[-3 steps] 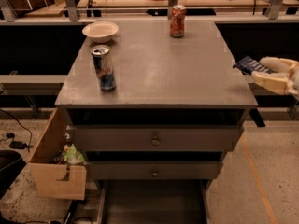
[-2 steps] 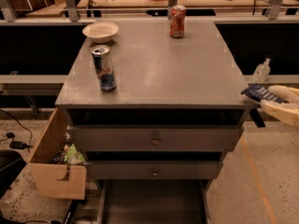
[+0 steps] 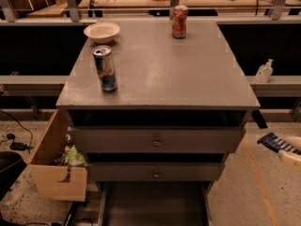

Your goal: Place rxbar blueberry into bottom drawer

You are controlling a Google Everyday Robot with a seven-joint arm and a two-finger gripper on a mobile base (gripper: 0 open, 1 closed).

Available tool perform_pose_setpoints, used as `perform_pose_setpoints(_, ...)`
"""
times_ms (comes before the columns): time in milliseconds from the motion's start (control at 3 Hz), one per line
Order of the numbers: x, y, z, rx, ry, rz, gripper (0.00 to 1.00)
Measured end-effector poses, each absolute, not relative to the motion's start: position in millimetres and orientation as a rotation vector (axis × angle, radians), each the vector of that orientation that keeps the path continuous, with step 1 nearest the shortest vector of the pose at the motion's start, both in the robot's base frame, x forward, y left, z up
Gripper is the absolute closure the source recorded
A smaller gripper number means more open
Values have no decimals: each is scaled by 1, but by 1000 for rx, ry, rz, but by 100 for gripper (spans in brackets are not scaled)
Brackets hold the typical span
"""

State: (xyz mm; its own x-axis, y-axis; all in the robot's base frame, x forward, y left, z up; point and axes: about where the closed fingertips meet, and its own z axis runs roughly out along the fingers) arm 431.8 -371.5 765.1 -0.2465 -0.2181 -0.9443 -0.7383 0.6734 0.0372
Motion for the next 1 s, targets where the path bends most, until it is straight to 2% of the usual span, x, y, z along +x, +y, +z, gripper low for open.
perform_pose_setpoints(333,418,-371,716,-752,1913,671,100)
perform_pose_setpoints(667,428,-352,664,-736,1986,733,100)
perform_pose_setpoints(1000,428,-352,664,-737,1986,733,100)
